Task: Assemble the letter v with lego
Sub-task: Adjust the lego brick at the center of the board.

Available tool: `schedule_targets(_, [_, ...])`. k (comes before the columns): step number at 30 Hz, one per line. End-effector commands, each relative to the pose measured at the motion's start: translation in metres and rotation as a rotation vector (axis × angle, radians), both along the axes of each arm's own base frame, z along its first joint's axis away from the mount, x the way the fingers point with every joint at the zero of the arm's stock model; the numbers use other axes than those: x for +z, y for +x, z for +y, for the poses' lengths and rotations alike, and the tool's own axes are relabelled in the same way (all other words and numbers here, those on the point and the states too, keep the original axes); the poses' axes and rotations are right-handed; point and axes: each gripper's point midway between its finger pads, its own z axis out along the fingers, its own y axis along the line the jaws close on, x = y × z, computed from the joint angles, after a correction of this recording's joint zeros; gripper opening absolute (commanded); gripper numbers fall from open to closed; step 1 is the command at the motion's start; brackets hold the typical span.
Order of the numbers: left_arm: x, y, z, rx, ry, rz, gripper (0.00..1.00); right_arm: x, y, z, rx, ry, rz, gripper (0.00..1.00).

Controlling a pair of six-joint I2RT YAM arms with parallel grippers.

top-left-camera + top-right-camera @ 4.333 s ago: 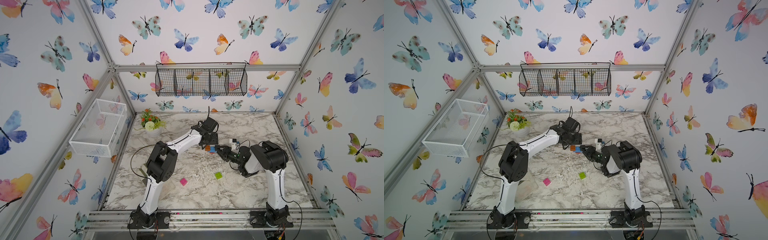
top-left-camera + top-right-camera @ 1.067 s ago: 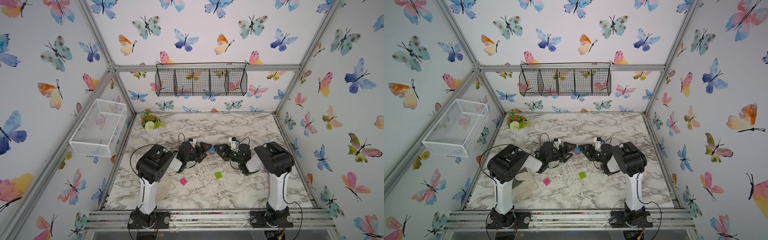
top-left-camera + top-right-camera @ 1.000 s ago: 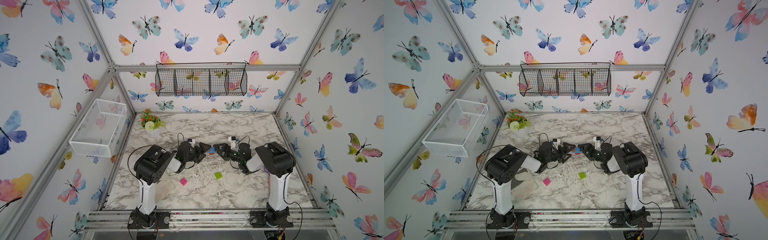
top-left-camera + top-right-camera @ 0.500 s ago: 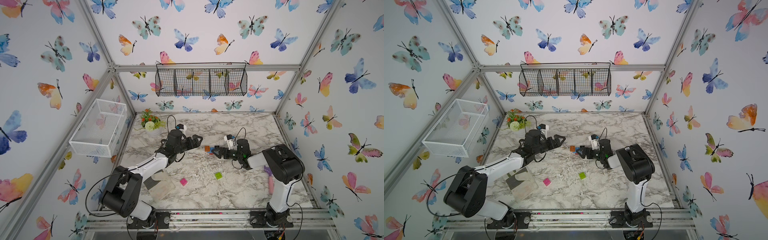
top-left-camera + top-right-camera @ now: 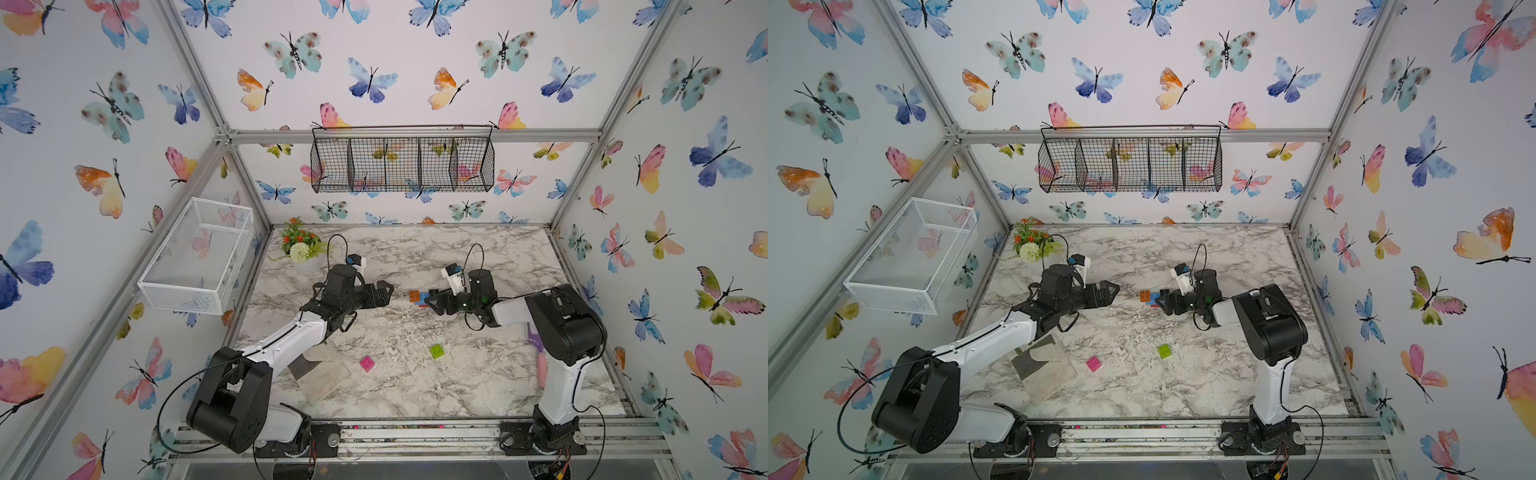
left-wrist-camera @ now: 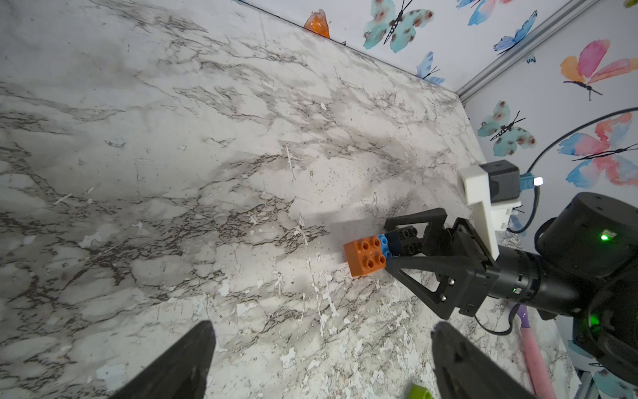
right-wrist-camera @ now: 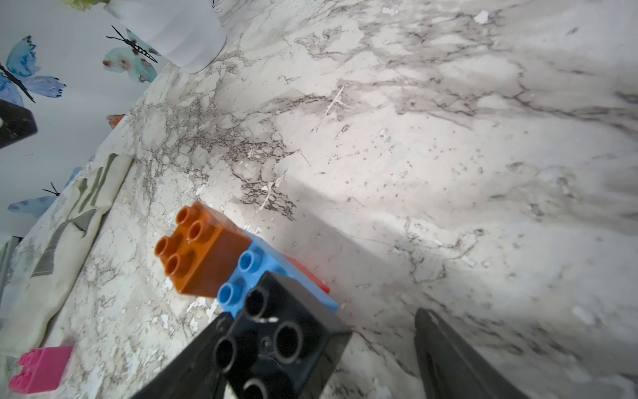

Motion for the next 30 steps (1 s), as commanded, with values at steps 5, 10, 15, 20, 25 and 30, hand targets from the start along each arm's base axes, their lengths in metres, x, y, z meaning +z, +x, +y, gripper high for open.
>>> schedule_targets(5, [-0.002,-0.008,0.002,-0.043,0.030,-0.003,0.98,-0.011,-0.013,0.012,0.089,-0.077,-0.079,0.86])
schedule_targets(10, [-0.003,-0.009,0.006,-0.036,0.051,-0.005,0.98,-0.003,-0.009,0.024,0.129,-0.098,-0.153,0.86])
schedule_targets(15, [0.004,-0.013,0.008,-0.041,0.034,-0.014,0.98,0.009,-0.017,0.037,0.202,-0.046,-0.191,0.83])
schedule_targets(20, [0.005,-0.014,0.013,-0.031,0.034,-0.016,0.98,0.007,-0.034,0.045,0.246,-0.042,-0.202,0.77])
schedule_targets(25, [-0.001,-0.014,0.015,-0.027,0.039,-0.001,0.98,0.009,-0.041,0.042,0.230,-0.030,-0.208,0.70])
schedule_targets(30, [-0.007,-0.014,0.014,-0.029,0.037,0.019,0.98,0.006,-0.039,0.043,0.213,-0.034,-0.208,0.65])
